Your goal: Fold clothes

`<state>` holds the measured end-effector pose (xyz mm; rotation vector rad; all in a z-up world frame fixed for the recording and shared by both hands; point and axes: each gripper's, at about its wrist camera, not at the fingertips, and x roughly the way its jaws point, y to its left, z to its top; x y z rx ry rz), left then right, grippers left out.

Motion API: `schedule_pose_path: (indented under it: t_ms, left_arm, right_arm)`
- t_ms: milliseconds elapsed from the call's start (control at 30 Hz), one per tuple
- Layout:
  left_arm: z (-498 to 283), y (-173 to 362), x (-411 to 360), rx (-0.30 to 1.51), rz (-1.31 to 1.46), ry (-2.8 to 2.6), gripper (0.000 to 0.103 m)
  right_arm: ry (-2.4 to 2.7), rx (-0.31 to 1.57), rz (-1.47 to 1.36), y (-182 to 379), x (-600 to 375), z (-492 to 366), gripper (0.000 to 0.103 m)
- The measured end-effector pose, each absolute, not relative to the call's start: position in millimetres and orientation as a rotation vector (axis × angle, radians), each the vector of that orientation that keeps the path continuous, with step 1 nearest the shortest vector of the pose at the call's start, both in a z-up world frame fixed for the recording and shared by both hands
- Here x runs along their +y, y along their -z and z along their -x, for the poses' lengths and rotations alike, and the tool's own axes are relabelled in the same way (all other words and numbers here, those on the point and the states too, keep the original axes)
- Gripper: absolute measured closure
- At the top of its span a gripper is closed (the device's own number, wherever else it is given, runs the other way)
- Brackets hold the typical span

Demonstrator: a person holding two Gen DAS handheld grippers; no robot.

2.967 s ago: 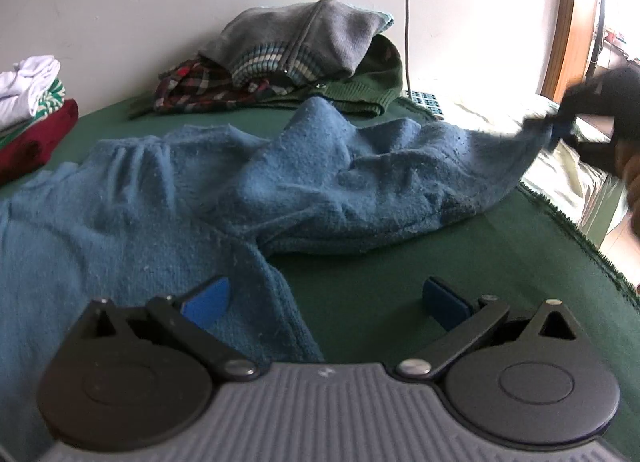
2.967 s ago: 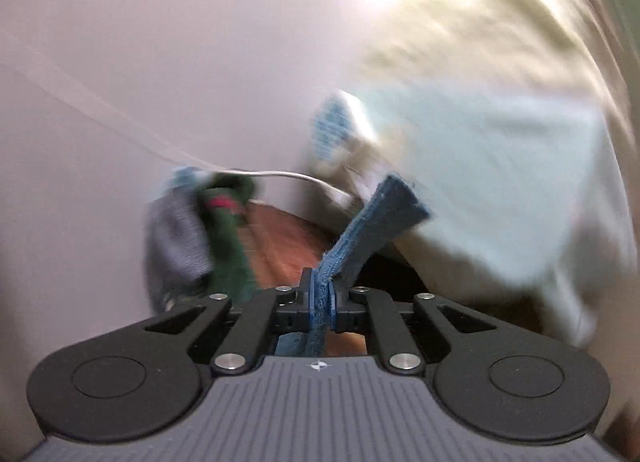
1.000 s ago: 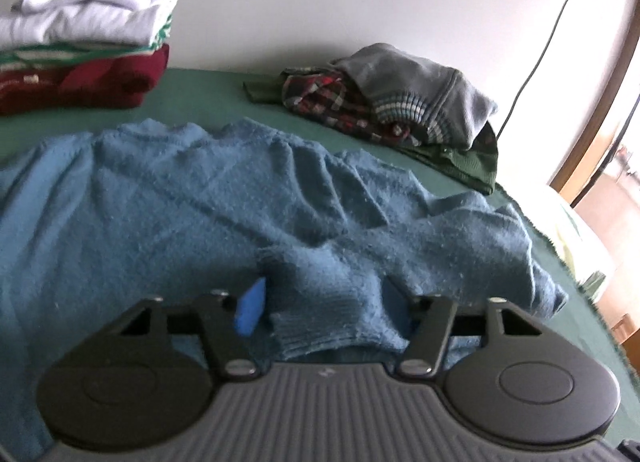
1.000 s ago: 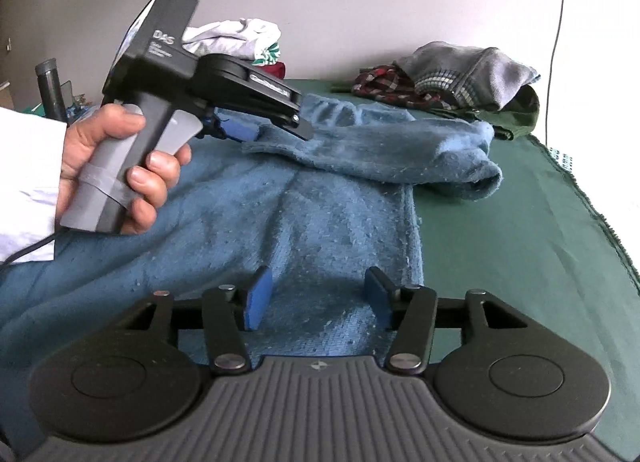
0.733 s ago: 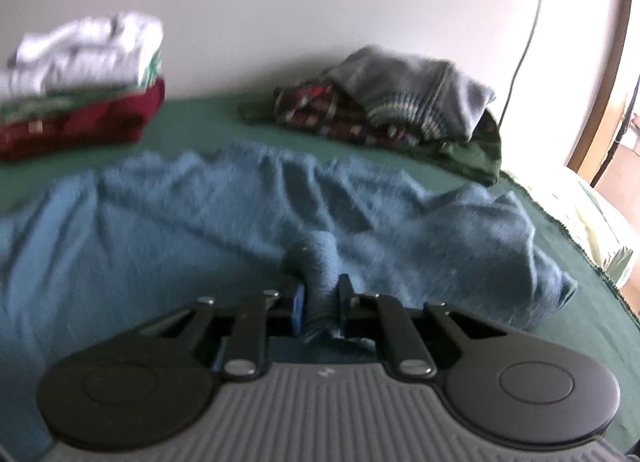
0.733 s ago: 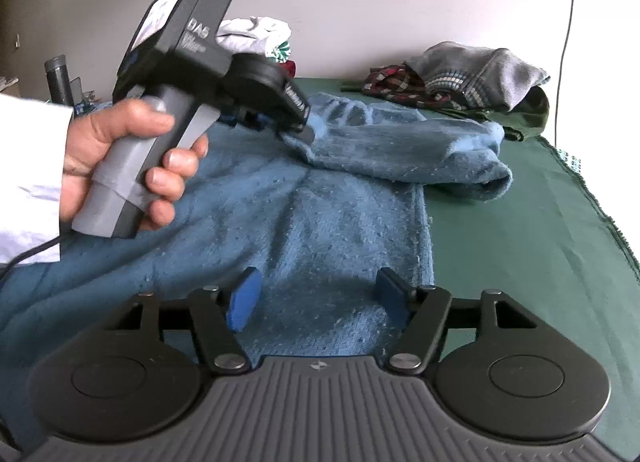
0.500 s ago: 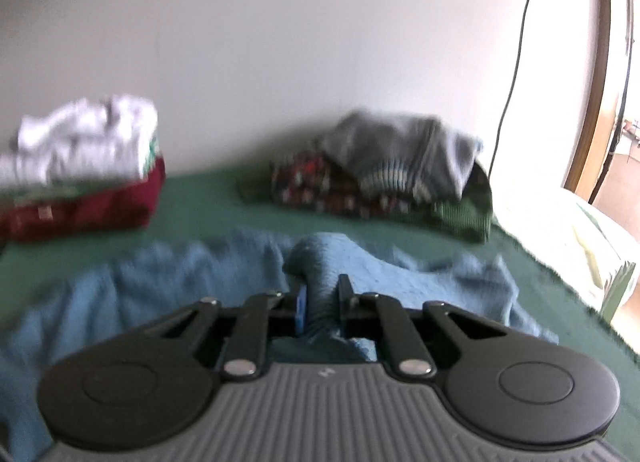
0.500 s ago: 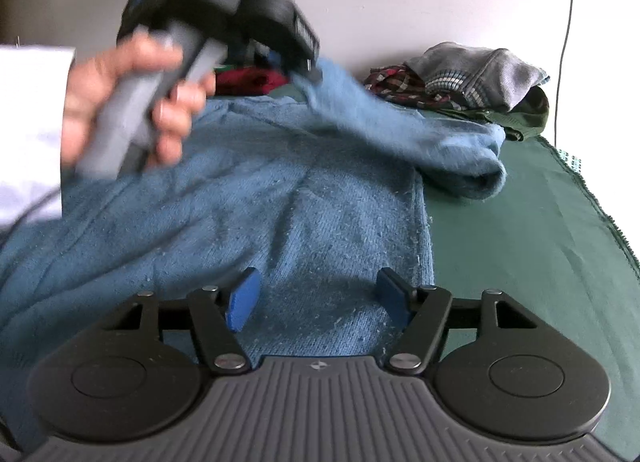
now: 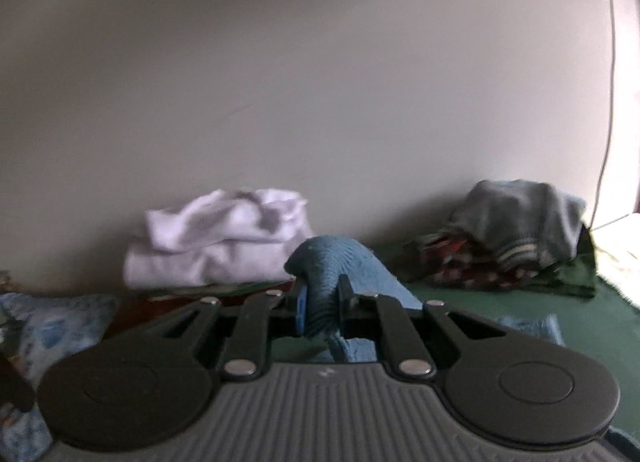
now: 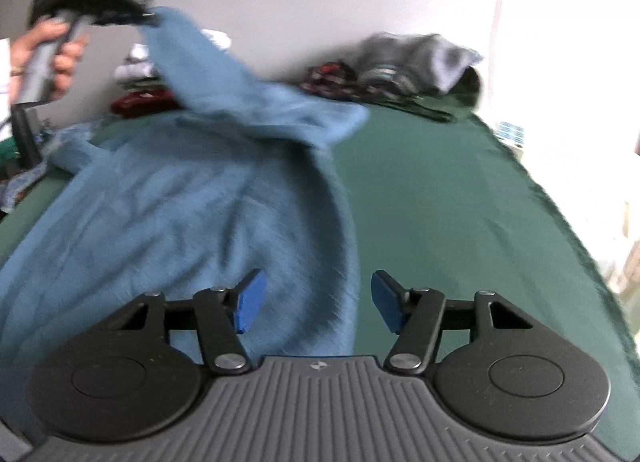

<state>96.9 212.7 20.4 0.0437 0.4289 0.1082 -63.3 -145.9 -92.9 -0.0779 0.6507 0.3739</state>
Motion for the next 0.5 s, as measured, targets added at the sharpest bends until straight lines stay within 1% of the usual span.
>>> schedule_pose_path:
  t_ms: [100,133,233,300,333,367,400,500]
  left_arm:
    - [-89,-18,234,0.449,-0.038,-0.137,0.093]
    - [-87,-17,241,0.456,-0.036,-0.147,0.093]
    - [-83,-15,247,0.469,-0.025,-0.147,0.093]
    - [-83,-13,244,0.474,-0.014,-0.134,0.093]
    - [-83,-14,241,0.47,-0.019,-0.128,0.093]
    - [-83,-16,237,0.463,-0.027,-0.122,0.093]
    - [-82,-18,233,0.456,-0.035,-0.117,0.093]
    - [-80,-35,233,0.414,-0.042,-0.128,0.093]
  right_arm:
    - [-0.357,0.711,0.063,99,-154,73,0.051]
    - [-0.359,0.735,0.042,101,-157,76,0.057]
    - [-0.367,0.733,0.028,103,-155,84,0.062]
    - [-0.379,0.736,0.03,105,-150,84,0.069]
    - [-0.383,0.739,0.03,105,-147,84,0.077]
    - [-0.387,0.741,0.03,105,-145,84,0.09]
    - [-0.387,0.744,0.037,104,-143,84,0.096]
    - [-0.384,0.745,0.054,97,-137,85,0.097]
